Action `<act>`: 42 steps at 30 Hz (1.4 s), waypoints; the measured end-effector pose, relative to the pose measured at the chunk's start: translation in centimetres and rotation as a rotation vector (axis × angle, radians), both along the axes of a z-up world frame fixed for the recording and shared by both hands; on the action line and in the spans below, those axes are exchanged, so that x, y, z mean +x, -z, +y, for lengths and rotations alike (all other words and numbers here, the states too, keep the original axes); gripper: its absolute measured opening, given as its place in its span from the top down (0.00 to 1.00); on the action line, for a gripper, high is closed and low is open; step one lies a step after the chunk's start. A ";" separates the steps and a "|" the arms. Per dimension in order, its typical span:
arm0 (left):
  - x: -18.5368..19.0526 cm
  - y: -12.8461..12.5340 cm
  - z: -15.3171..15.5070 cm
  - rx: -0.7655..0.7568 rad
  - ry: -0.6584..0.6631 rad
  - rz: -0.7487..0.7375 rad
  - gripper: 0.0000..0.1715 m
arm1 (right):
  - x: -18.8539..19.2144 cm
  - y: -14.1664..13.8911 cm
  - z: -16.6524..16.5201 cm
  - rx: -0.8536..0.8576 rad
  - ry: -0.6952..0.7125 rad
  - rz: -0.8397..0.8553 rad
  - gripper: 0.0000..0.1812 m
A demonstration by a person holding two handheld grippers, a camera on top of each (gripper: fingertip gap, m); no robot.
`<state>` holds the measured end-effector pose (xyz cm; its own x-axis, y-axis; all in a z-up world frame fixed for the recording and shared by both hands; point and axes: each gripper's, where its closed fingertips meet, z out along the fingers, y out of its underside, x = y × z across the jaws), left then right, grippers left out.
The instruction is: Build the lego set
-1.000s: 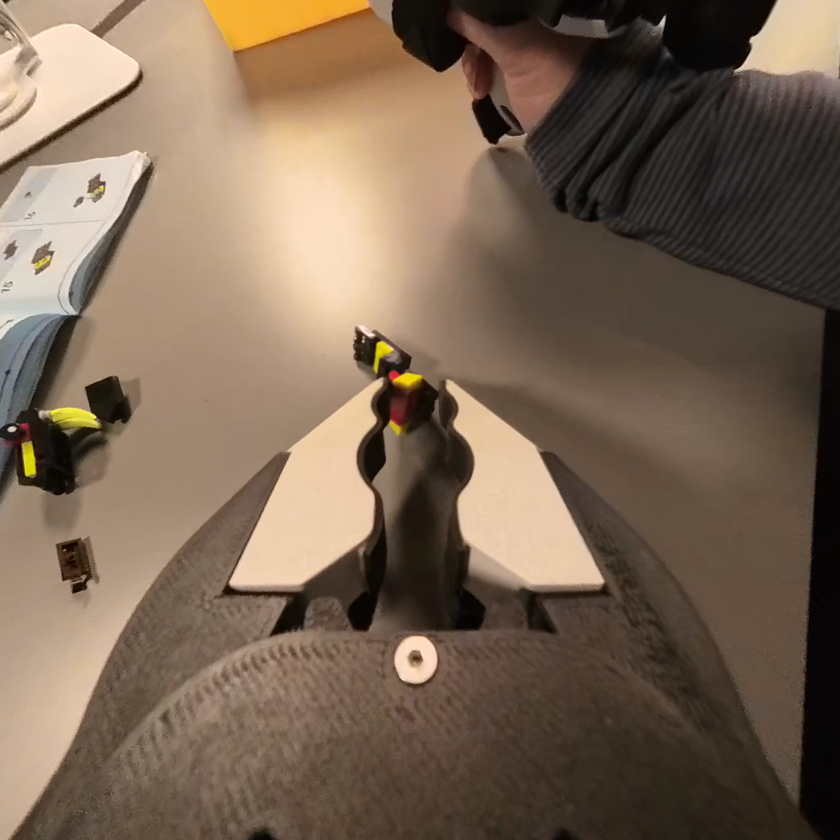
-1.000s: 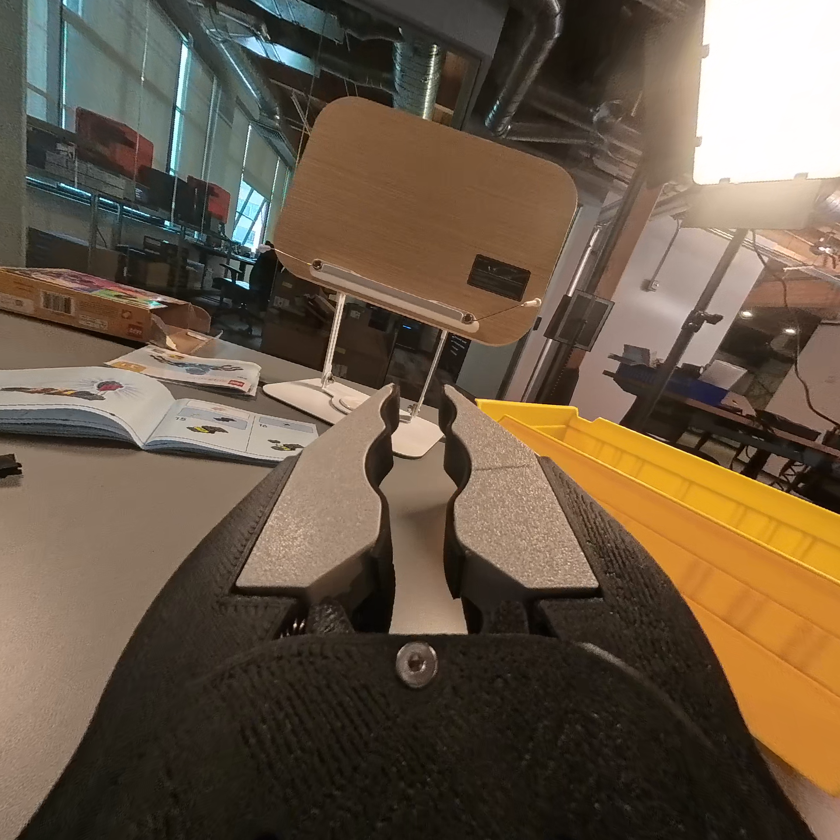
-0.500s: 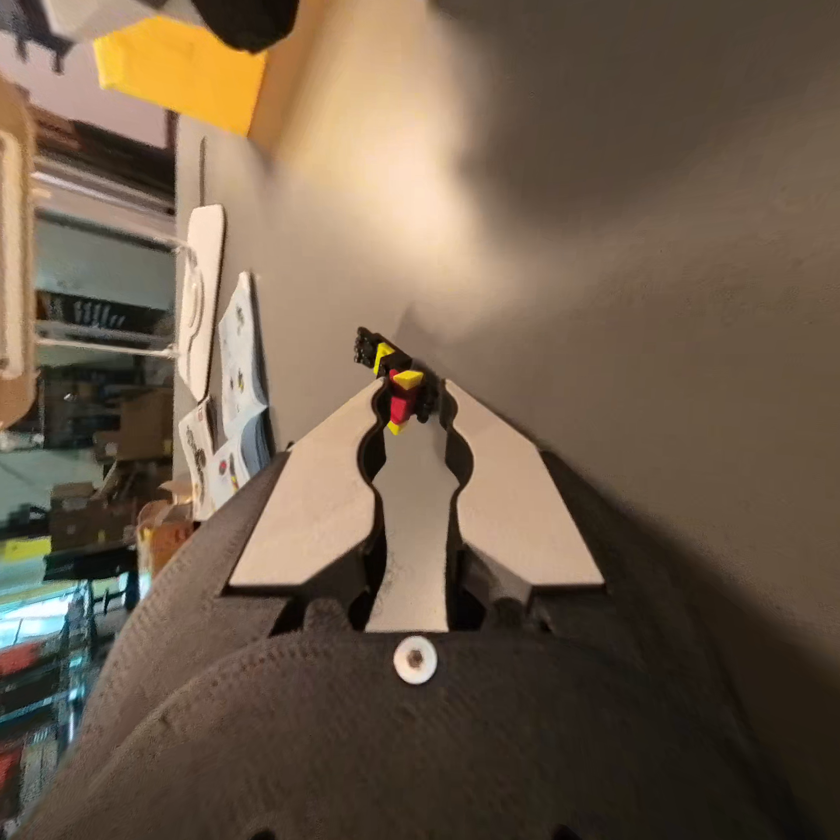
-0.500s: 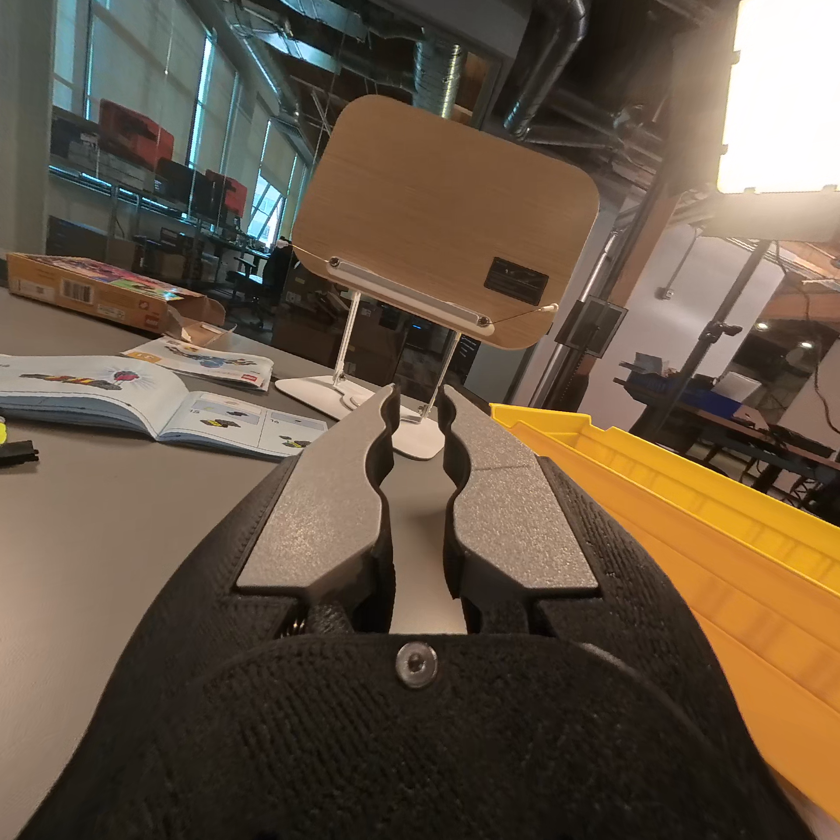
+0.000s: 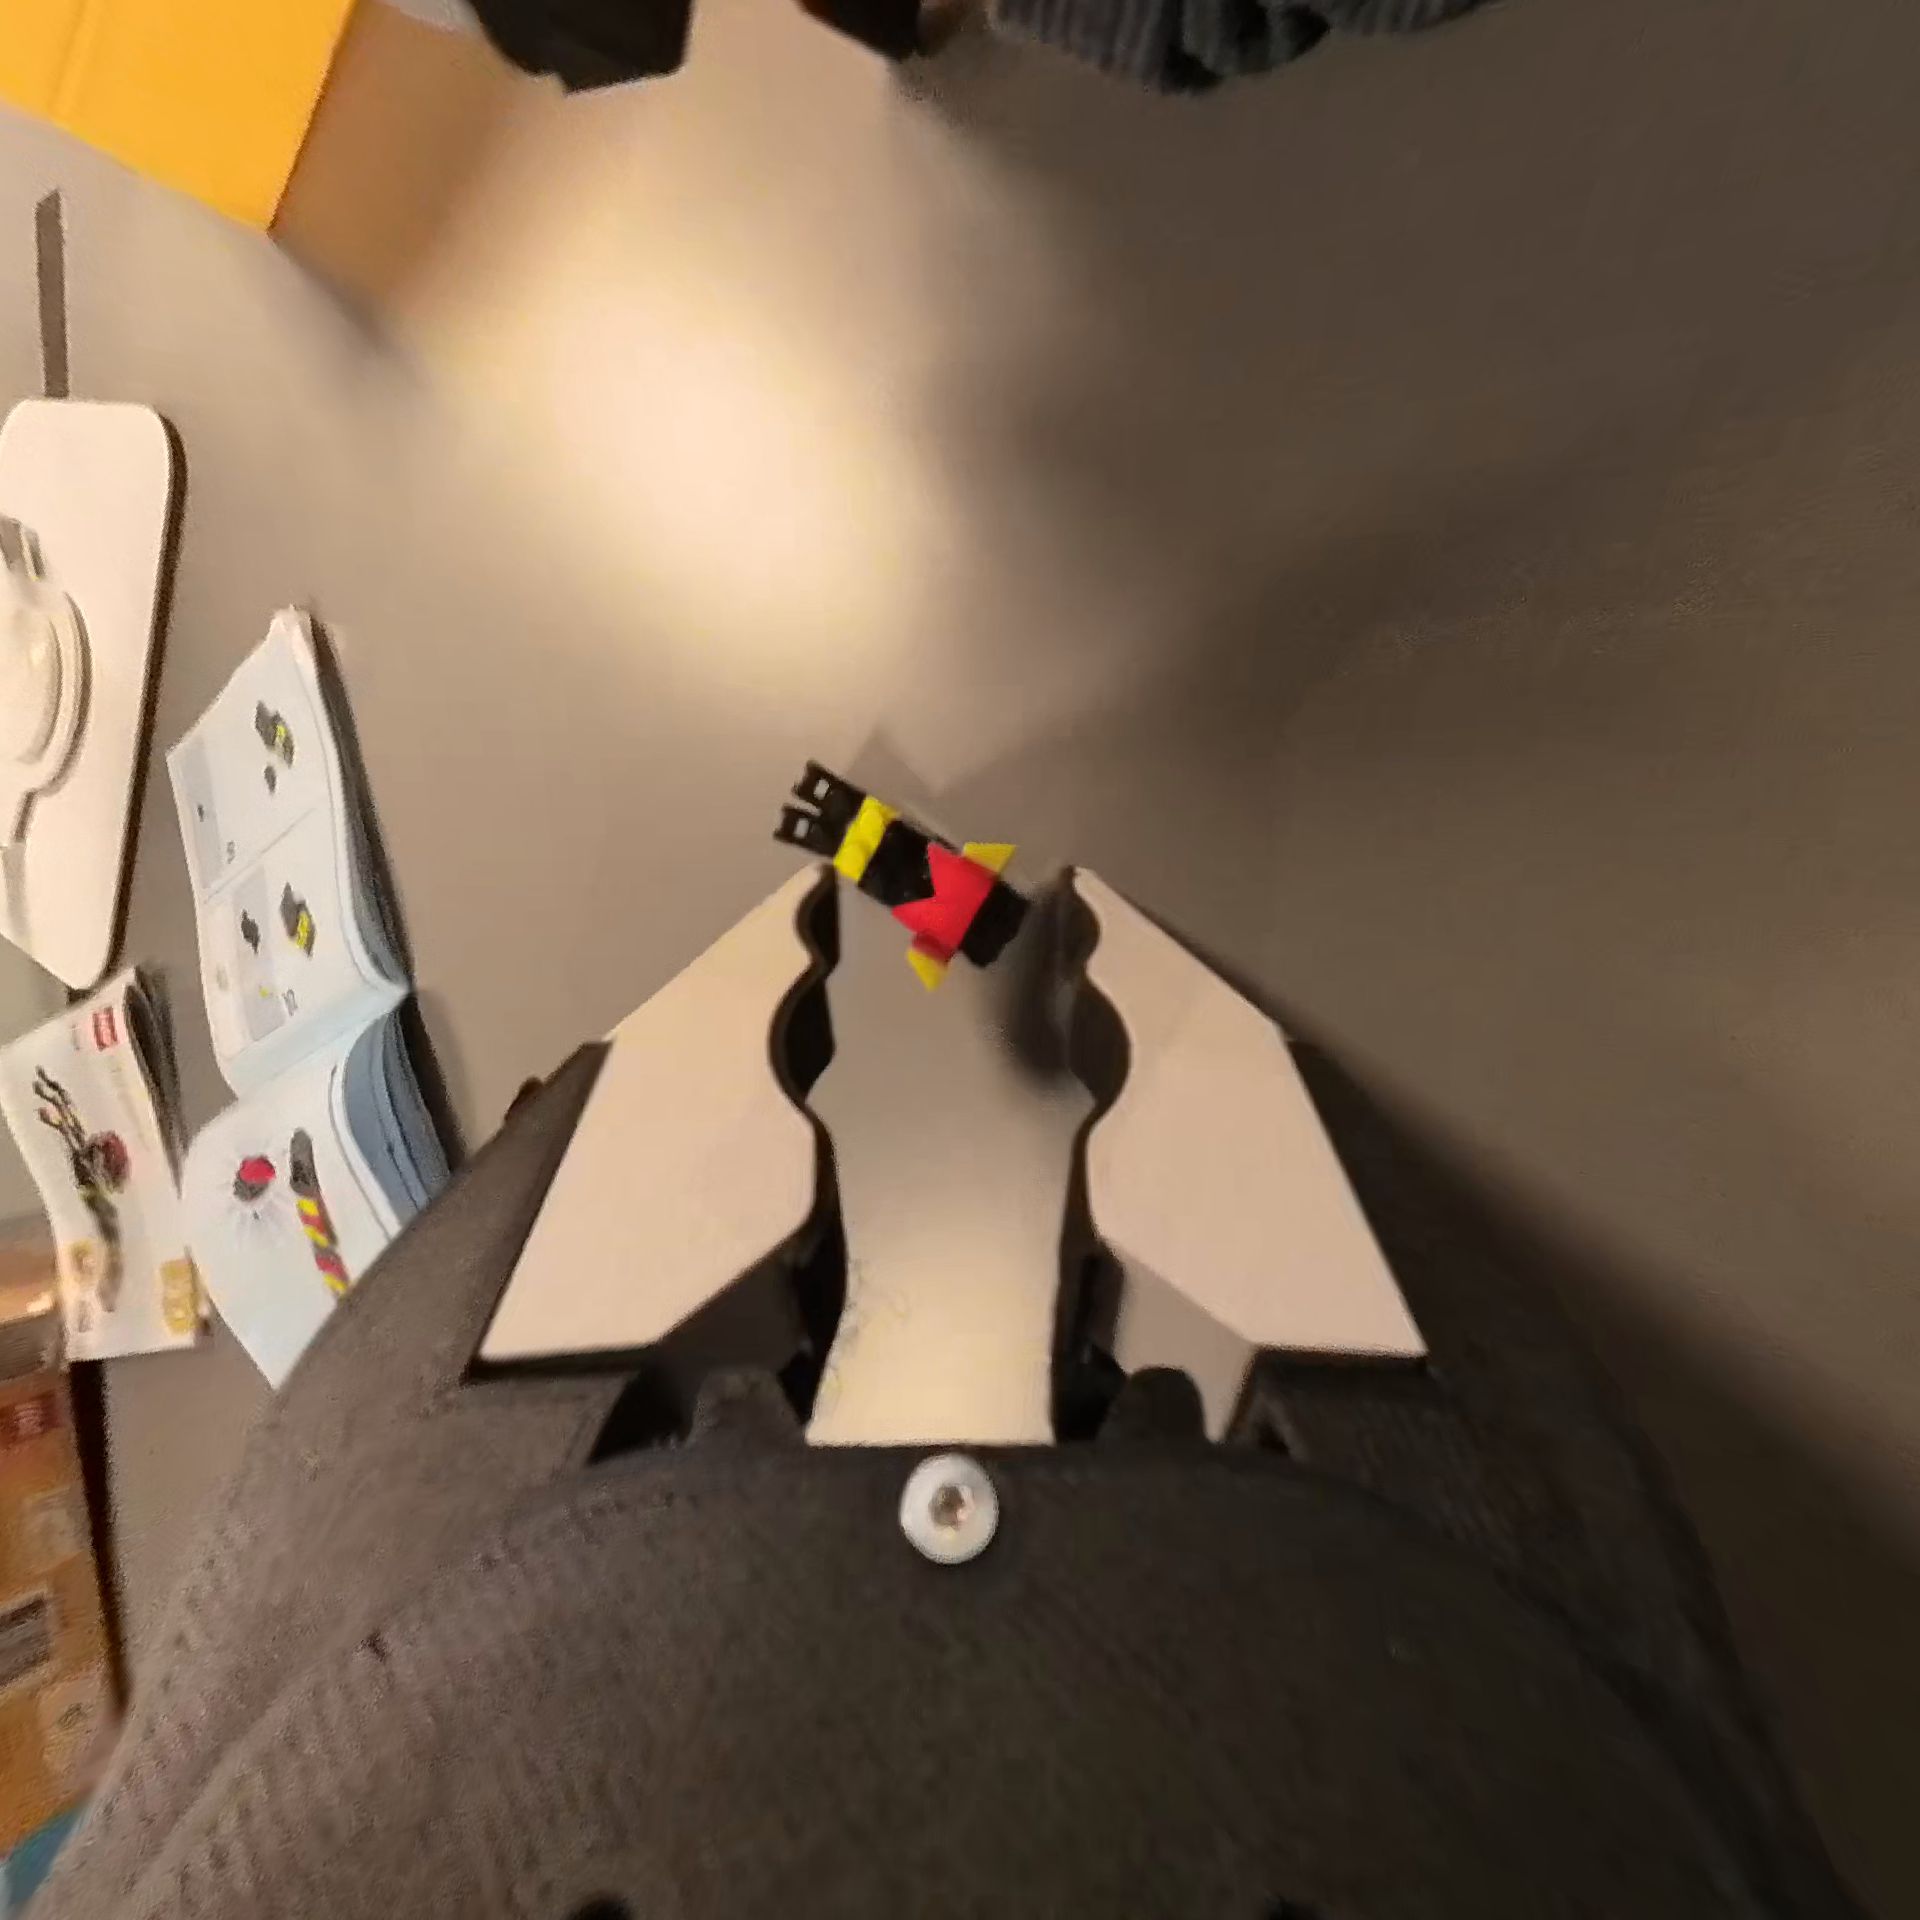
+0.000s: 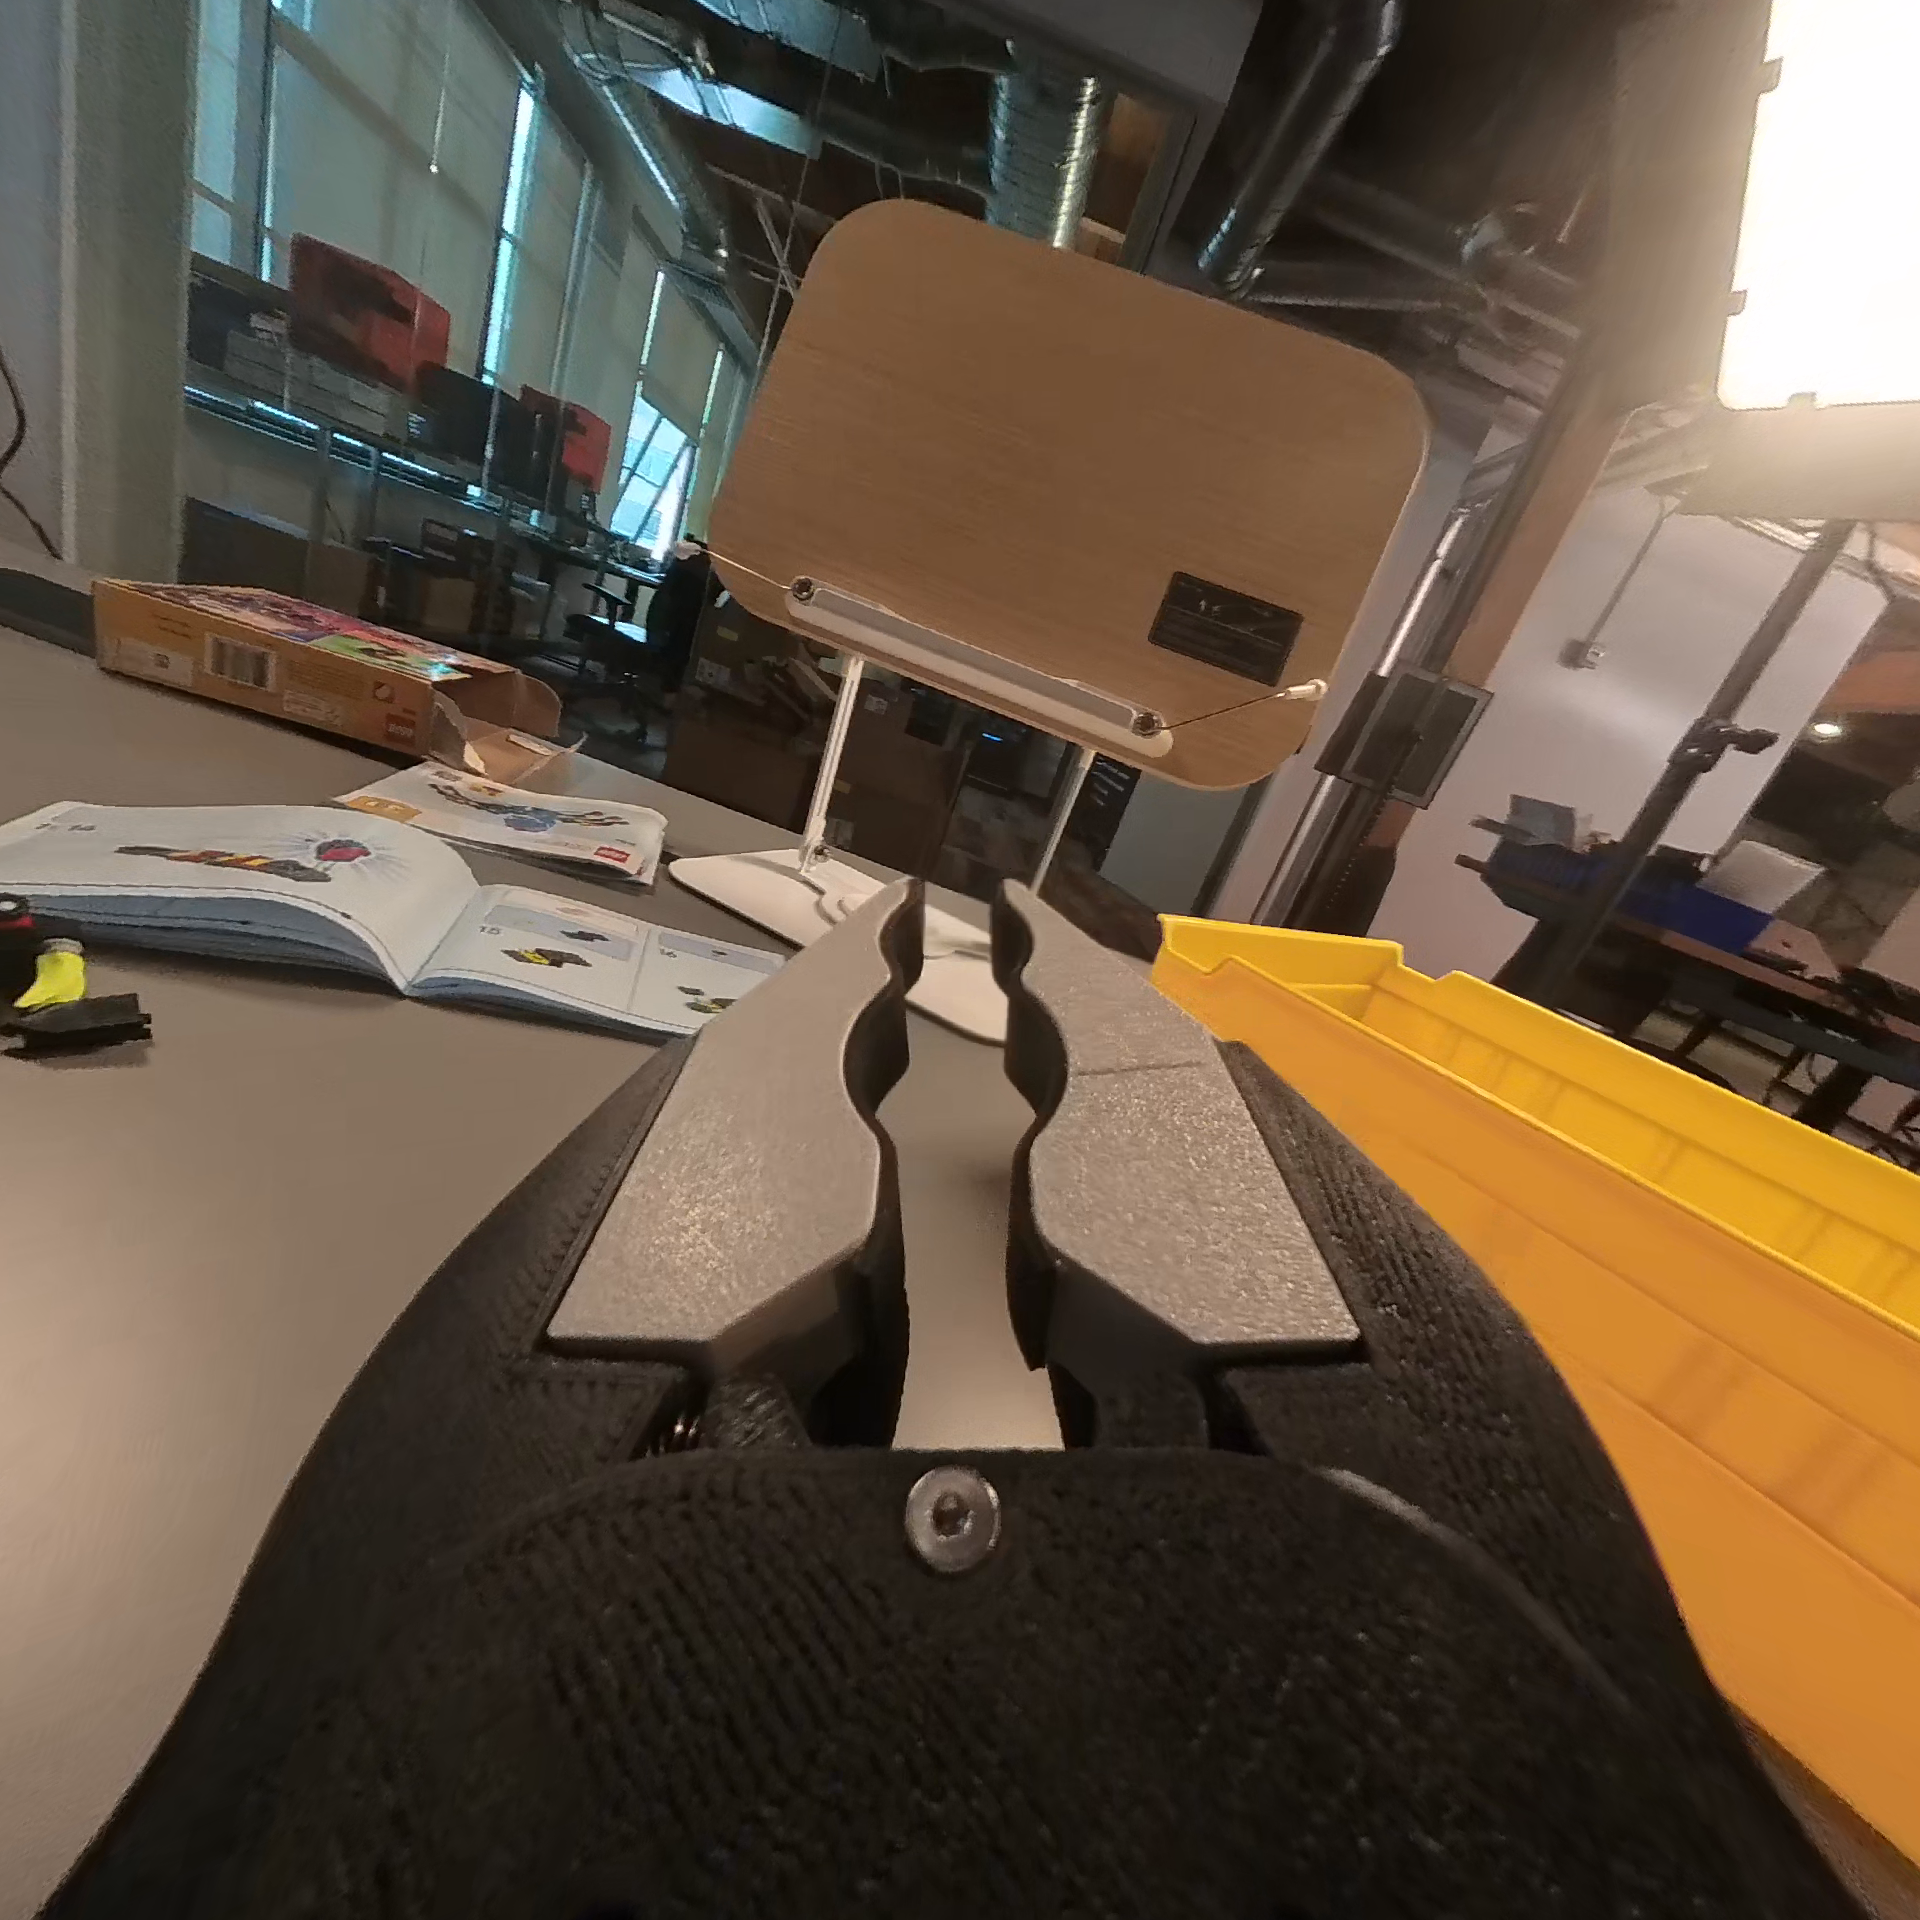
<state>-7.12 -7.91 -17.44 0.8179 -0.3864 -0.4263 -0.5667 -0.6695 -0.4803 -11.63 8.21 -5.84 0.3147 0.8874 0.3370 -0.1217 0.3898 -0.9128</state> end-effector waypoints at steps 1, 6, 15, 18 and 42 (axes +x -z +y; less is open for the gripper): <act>-0.3 -0.2 -0.3 0.006 -0.026 -0.028 0.71 | 0.0 0.0 -0.1 -0.005 -0.006 -0.002 0.95; 3.4 -5.4 0.8 0.369 0.025 -0.387 0.59 | -0.1 -0.1 -0.2 -0.016 -0.020 0.006 0.97; 11.0 -10.1 3.9 0.954 0.234 -0.380 0.68 | -1.7 0.3 -1.3 -0.048 -0.116 -0.019 0.97; 11.4 -10.7 6.0 1.016 0.228 -0.280 0.75 | -3.2 0.6 -2.0 -0.174 -0.256 -0.052 0.91; 12.2 -12.6 8.8 1.106 0.300 -0.348 1.00 | -13.0 7.4 1.7 -0.718 -0.315 -0.494 0.80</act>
<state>5.05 0.85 -4.85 0.8950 -0.1453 -0.4218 -0.3554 0.3394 -0.8709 -24.66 9.89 -13.28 -0.0095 0.9553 -0.2956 0.3410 -0.2748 -0.8990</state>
